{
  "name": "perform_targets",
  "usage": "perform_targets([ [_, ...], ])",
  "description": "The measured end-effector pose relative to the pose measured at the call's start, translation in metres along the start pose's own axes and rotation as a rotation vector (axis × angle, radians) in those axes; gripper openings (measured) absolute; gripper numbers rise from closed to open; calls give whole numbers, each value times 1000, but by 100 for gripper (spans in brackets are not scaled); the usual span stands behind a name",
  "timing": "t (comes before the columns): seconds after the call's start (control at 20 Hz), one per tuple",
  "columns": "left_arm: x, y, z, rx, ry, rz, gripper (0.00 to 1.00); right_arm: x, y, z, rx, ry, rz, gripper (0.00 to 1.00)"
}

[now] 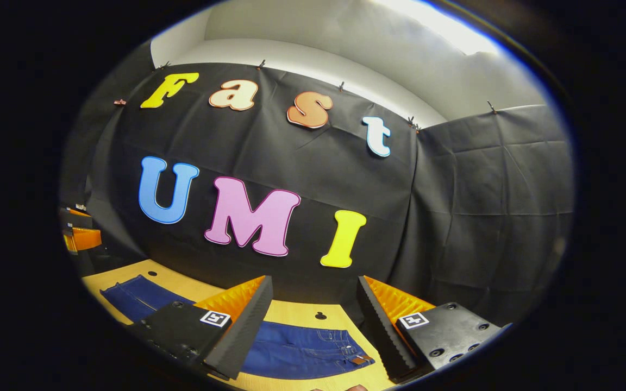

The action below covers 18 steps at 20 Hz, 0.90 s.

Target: Grasp the waist and the cuffs of the jeans and fold them to make the two legs overlap; first hold the waist and fold one-third of the jeans toward the cuffs, then hold the cuffs and fold the remaining one-third in the same direction to finish folding.

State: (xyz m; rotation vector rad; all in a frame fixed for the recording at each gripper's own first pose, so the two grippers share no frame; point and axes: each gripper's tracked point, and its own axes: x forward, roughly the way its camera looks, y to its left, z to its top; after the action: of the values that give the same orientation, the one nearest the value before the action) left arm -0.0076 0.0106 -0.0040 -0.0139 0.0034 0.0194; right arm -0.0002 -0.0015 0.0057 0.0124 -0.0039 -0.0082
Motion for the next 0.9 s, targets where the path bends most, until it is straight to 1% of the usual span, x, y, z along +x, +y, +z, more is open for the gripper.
perform_targets([
  [0.05,2,-2,0,-2,0,-5,96,-1,-1,0,3,1,-4,96],
  [0.1,2,-3,0,-9,2,-8,92,-1,-3,-1,7,4,-9,96],
  [0.15,3,-2,-2,-14,4,-8,92,-2,-5,-2,10,6,-13,96],
  [0.2,4,0,-1,-15,4,-5,96,-1,-6,-2,11,6,-16,98],
  [0.35,3,2,0,3,3,-1,96,-2,-11,-4,1,8,-27,96],
  [0.45,4,0,-1,37,2,-18,96,-1,-12,-6,-13,9,-22,96],
  [0.55,4,4,-7,128,1,-47,96,-2,-10,-13,-75,8,10,96],
  [0.6,5,5,-14,207,-6,-69,96,-5,-12,-22,-136,13,30,94],
  [0.65,4,12,-24,306,2,-78,98,-9,-14,-35,-206,20,51,96],
  [0.7,4,22,-38,393,21,-82,98,-13,-16,-49,-274,28,69,94],
  [0.75,3,29,-53,457,50,-99,98,-17,-20,-66,-336,49,84,96],
  [0.9,-5,52,-108,594,161,-171,97,-21,-30,-124,-544,128,167,96],
])
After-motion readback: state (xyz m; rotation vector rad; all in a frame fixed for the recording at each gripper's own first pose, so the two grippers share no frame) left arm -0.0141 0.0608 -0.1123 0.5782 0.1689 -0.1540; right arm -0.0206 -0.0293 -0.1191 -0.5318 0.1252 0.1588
